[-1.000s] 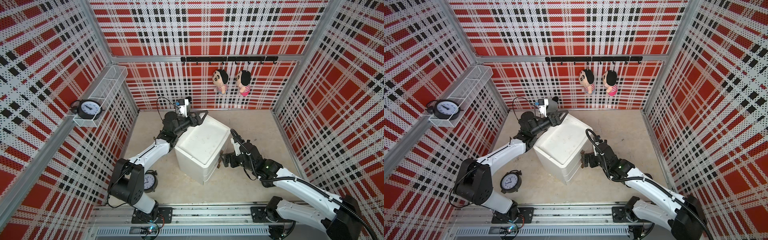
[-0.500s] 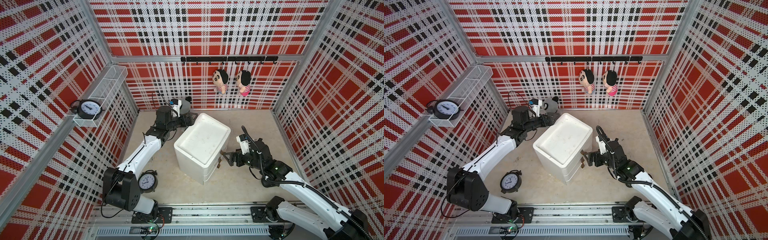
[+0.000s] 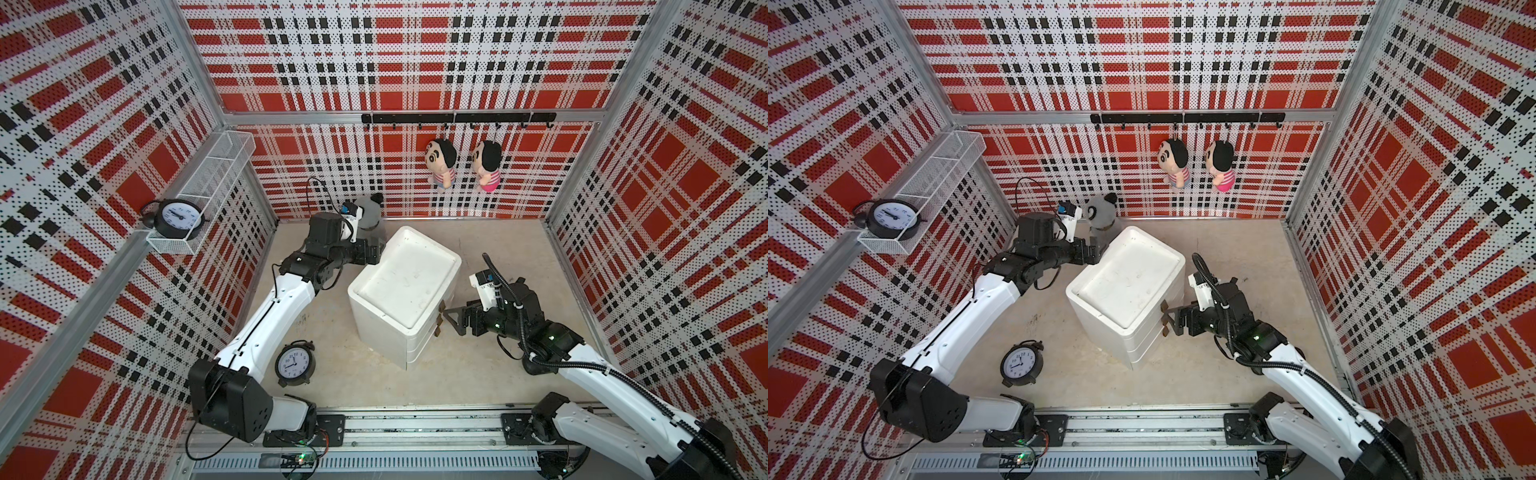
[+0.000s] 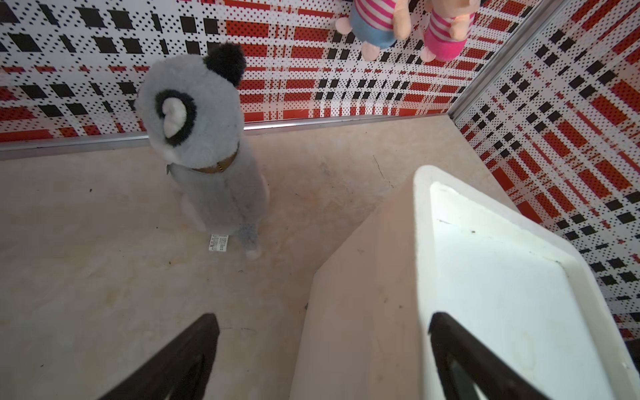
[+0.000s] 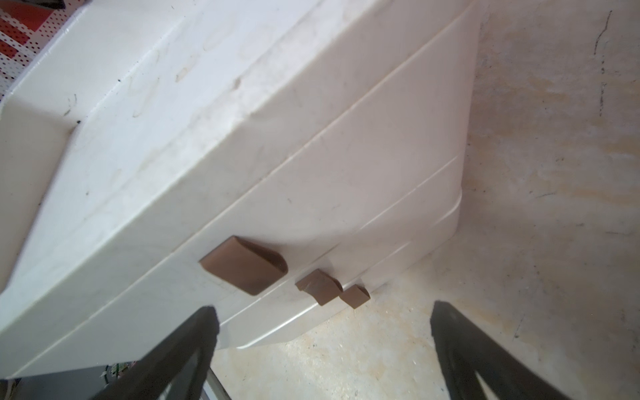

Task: Take the microphone out of the drawer
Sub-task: Adjust the storage box at the center of the board.

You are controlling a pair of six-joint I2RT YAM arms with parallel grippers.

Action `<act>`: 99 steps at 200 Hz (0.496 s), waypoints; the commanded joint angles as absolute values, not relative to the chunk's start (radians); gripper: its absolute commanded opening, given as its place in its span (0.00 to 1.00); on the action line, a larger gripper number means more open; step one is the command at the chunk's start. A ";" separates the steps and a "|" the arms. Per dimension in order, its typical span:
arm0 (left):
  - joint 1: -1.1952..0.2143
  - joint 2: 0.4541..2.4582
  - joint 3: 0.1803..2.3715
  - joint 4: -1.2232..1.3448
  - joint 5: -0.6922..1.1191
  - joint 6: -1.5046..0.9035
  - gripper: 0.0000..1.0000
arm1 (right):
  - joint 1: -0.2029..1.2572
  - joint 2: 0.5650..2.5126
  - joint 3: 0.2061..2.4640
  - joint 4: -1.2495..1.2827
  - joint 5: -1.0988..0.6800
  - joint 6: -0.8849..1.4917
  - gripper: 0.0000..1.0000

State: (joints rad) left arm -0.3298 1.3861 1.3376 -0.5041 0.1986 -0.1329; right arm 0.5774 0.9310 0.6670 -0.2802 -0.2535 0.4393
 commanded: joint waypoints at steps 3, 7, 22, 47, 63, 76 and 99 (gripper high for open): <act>-0.385 1.379 1.397 -0.623 0.101 -0.066 0.99 | 0.568 0.915 0.639 -0.218 -0.300 0.436 1.00; -0.391 1.380 1.402 -0.629 0.093 -0.063 1.00 | 0.568 0.913 0.636 -0.213 -0.301 0.435 1.00; -0.403 1.387 1.415 -0.644 0.081 -0.063 0.99 | 0.566 0.906 0.628 -0.199 -0.309 0.430 1.00; -0.406 1.411 1.440 -0.670 0.057 -0.071 0.90 | 0.566 0.897 0.618 -0.168 -0.343 0.430 1.00; -0.410 1.432 1.456 -0.684 0.037 -0.072 0.80 | 0.566 0.887 0.609 -0.149 -0.347 0.430 1.00; -0.414 1.446 1.471 -0.694 0.031 -0.069 0.73 | 0.566 0.883 0.611 -0.149 -0.353 0.426 1.00; -0.432 1.472 1.500 -0.713 0.037 -0.056 0.68 | 0.566 0.883 0.613 -0.147 -0.363 0.417 1.00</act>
State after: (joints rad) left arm -0.4160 1.4406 1.4593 -0.6662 0.0681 -0.0772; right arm 0.5720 0.9001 0.6159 -0.1852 -0.3382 0.4358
